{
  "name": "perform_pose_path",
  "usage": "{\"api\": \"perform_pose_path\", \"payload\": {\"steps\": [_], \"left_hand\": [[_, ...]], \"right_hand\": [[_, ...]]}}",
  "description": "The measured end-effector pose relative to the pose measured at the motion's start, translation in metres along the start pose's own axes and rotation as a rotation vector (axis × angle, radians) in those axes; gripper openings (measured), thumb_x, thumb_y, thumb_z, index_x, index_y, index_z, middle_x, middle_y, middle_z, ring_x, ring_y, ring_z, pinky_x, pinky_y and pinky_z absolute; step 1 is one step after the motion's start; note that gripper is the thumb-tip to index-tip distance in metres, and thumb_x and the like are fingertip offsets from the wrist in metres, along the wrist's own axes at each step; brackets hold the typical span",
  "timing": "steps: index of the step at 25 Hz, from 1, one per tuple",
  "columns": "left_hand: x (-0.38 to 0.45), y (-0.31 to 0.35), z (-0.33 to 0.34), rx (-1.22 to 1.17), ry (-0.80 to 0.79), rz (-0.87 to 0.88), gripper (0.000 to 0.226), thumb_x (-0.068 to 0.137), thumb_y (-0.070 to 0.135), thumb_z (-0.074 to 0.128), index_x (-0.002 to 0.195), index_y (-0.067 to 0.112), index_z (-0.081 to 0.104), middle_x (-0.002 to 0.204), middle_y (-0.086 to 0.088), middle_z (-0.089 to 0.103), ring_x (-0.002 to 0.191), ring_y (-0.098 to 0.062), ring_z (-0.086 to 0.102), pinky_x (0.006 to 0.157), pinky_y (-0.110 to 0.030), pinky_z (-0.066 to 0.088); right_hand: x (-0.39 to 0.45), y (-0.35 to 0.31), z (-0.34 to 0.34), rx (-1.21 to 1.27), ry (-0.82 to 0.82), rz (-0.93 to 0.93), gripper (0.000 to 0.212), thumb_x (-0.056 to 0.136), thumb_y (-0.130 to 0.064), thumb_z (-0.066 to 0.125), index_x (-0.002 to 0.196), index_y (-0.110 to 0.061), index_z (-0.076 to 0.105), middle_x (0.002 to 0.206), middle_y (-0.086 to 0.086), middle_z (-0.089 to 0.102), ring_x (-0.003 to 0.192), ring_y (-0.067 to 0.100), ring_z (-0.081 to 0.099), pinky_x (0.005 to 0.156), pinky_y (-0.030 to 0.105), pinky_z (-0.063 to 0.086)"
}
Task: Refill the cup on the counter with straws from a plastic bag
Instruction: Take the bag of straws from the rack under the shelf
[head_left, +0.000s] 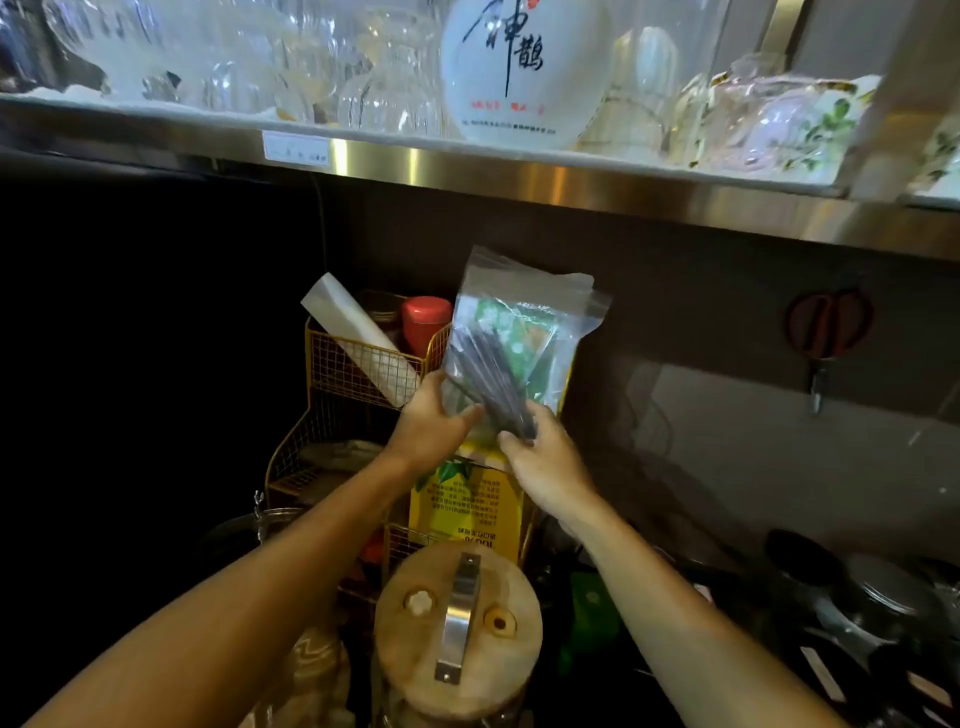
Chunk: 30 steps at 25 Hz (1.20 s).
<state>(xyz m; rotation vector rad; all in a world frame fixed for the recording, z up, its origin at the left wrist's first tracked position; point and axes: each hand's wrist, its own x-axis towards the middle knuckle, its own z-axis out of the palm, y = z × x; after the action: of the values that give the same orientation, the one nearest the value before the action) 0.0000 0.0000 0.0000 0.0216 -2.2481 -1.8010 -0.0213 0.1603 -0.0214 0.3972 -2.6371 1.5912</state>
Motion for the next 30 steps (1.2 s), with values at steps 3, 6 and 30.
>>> {"api": "perform_pose_path", "payload": {"steps": [3,6,30], "left_hand": [[0.013,-0.01,0.003,0.045,0.003,0.034,0.052,0.091,0.016,0.073,0.136,0.025,0.049,0.124,0.003,0.067,0.117,-0.017,0.065,0.102,-0.042,0.056],[0.024,-0.022,0.009,0.036,0.069,0.021,0.043,0.089,0.024,0.074,0.128,0.024,0.055,0.115,0.007,0.07,0.108,-0.013,0.07,0.097,-0.04,0.059],[-0.076,0.049,0.002,-0.163,0.077,0.15,0.06,0.082,0.027,0.086,0.129,0.014,0.052,0.12,0.001,0.07,0.105,-0.011,0.071,0.088,-0.027,0.061]], "right_hand": [[0.013,0.006,0.016,-0.044,0.111,-0.007,0.068,0.101,-0.022,0.061,0.162,-0.018,0.03,0.154,0.005,0.049,0.136,0.025,0.056,0.114,0.046,0.049],[0.023,0.01,0.026,-0.105,0.191,0.057,0.072,0.1,-0.019,0.061,0.161,-0.007,0.025,0.156,0.013,0.046,0.141,0.032,0.051,0.115,0.048,0.046],[-0.088,-0.021,-0.038,-0.222,0.412,-0.352,0.006,0.094,-0.015,0.073,0.091,-0.019,0.07,0.091,-0.009,0.062,0.068,0.001,0.055,0.063,0.019,0.04]]}}
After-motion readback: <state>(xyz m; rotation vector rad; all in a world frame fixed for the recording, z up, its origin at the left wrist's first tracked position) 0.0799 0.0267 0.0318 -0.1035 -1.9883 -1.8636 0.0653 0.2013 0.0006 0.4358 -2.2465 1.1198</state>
